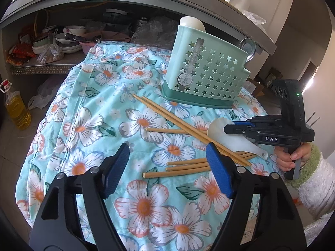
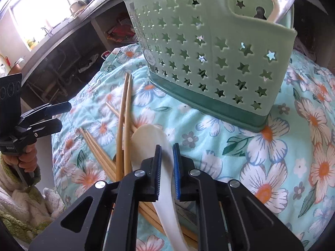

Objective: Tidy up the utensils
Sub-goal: 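Close the right tool on the white rice paddle handle, then lift the white rice paddle with the right tool toward the caddy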

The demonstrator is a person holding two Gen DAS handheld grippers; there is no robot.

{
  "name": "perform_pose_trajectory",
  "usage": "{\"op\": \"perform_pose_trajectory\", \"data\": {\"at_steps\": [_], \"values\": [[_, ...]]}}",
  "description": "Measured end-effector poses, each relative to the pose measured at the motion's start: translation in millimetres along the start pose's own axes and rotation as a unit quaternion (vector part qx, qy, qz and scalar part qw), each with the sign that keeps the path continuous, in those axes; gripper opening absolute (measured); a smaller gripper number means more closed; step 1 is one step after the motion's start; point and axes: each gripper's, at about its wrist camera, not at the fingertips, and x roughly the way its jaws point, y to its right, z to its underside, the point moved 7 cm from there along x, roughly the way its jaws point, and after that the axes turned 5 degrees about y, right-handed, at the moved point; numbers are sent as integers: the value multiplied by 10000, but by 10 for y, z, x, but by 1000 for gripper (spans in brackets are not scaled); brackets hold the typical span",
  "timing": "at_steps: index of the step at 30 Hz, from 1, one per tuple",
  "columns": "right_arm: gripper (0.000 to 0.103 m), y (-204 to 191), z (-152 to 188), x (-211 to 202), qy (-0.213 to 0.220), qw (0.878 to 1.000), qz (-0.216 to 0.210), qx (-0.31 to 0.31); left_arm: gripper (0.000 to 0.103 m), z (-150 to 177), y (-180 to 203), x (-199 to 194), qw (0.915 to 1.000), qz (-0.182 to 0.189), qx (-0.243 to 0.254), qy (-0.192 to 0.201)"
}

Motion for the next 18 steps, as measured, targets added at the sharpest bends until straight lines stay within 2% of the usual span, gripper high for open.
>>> {"op": "perform_pose_trajectory", "data": {"at_steps": [5, 10, 13, 18], "values": [[4, -15, -69, -198, 355, 9978, 484, -282, 59, -123, 111, 60, 9998, 118, 108, 78], [3, -5, -92, -415, 716, 9855, 1420, -598, 47, -358, 278, 228, 9992, 291, 204, 159], [3, 18, -60, -562, 921, 9732, 2000, -665, 38, -448, 410, 437, 9987, 365, 369, 4], [3, 55, 23, -690, 1158, 9607, 2506, -303, 26, -395, 646, 778, 9946, 474, 812, -441]]}}
